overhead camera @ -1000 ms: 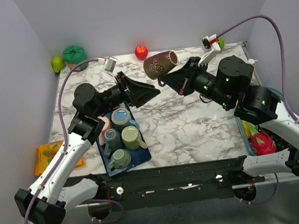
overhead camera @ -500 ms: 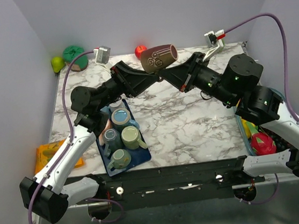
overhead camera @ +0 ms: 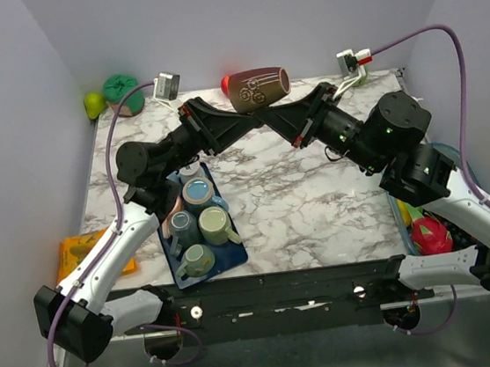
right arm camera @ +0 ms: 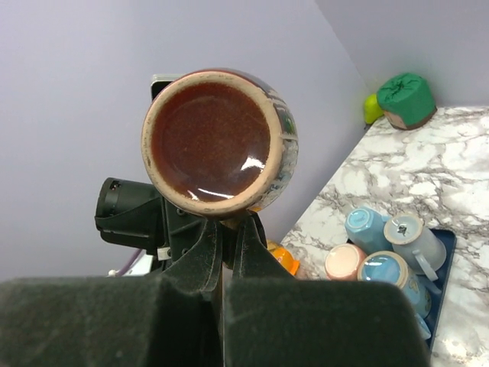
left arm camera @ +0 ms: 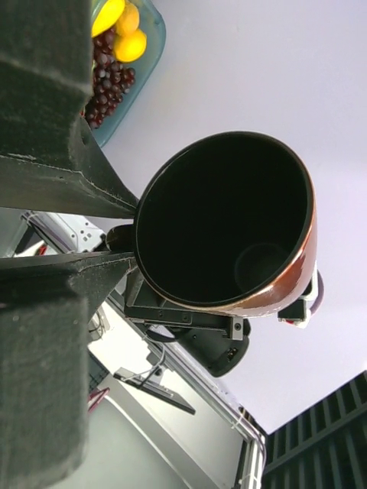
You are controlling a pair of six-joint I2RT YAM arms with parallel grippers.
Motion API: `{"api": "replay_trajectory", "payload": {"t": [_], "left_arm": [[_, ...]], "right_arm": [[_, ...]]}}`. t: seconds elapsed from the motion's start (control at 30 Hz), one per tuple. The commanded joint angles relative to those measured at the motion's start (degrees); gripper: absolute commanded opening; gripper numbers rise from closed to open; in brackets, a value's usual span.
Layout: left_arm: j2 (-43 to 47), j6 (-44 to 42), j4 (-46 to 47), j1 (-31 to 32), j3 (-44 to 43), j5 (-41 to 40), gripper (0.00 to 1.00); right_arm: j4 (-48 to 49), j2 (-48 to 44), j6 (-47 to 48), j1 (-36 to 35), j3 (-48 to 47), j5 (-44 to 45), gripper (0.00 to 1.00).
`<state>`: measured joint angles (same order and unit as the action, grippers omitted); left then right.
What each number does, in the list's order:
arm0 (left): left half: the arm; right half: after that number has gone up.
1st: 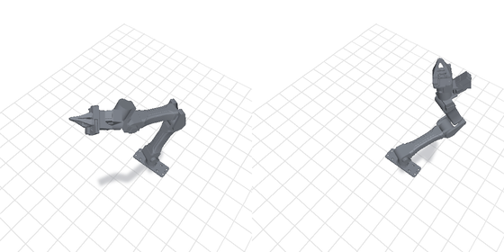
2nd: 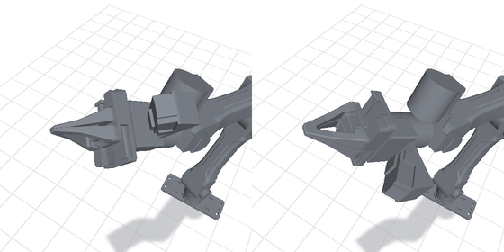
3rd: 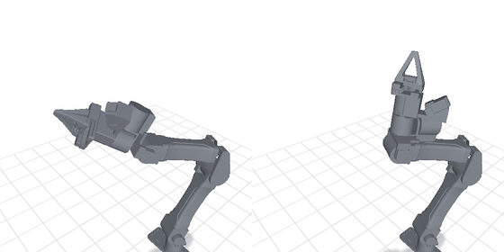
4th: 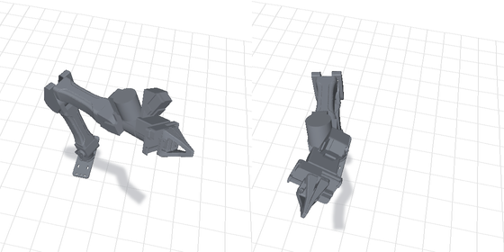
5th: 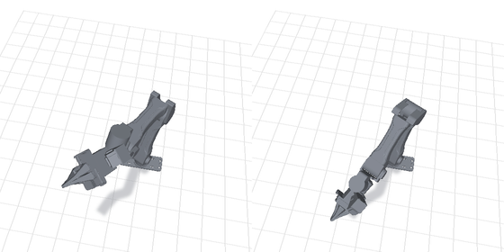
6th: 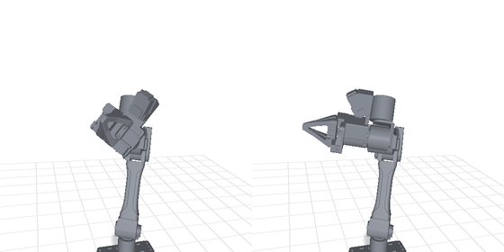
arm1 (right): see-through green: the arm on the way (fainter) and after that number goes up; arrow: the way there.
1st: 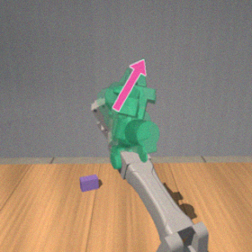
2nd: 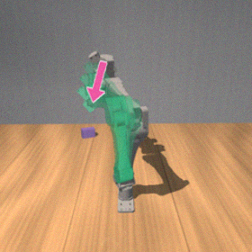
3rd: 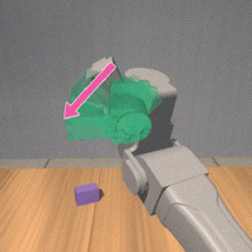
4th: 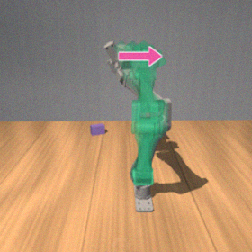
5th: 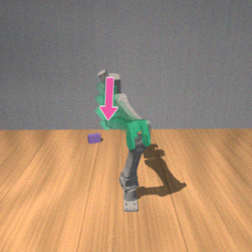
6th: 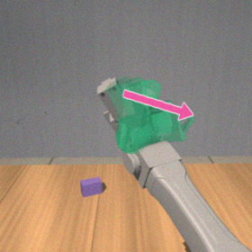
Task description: Turn the mug right side up
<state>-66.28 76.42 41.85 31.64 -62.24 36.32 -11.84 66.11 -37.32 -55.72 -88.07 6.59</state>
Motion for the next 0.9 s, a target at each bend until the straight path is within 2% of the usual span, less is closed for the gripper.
{"api": "replay_trajectory", "payload": {"t": [0.0,0.23,0.3,0.33,0.43,0.5,0.63,0.73,0.8,0.87], "left_arm": [[-1.4,2.2,3.9,1.2,-2.5,-2.9,0.28],[-3.0,6.7,10.9,1.3,-1.4,-6.0,0.16],[-4.3,8.0,13.3,1.4,-1.7,-5.8,0.02],[-4.7,9.3,14.3,1.5,-1.7,-5.9,0.0],[-5.8,9.4,16.2,1.5,-1.5,-6.3,0.0],[-5.7,7.3,13.8,1.4,-1.4,-6.2,0.0],[-4.6,0.8,4.8,1.5,-2.2,-7.2,0.0],[-4.1,-3.2,-0.5,1.4,-2.5,-8.3,0.0],[-4.3,-6.4,-5.2,1.3,-3.4,-9.1,0.0],[-4.7,-9.1,-13.1,1.3,-5.0,-10.5,0.0]], "right_arm": [[2.5,0.3,0.5,-0.7,2.8,-6.0,0.01],[2.5,-0.5,0.2,-0.6,6.5,-4.7,0.01],[2.3,-0.5,-0.3,-0.7,7.6,-3.7,0.01],[2.3,-0.6,-0.4,-0.7,7.9,-3.3,0.01],[0.9,-0.5,-0.8,-0.7,8.6,-0.5,0.02],[-1.3,-0.8,-1.4,-0.6,9.0,2.9,0.15],[-2.9,-2.3,-2.3,-0.6,11.1,7.6,0.52],[-3.3,-3.5,-2.4,-0.6,12.6,10.0,0.64],[-3.9,-4.1,-2.5,-0.6,13.0,11.4,0.67],[-6.2,-4.5,-3.2,-0.6,13.2,13.9,0.73]]}}
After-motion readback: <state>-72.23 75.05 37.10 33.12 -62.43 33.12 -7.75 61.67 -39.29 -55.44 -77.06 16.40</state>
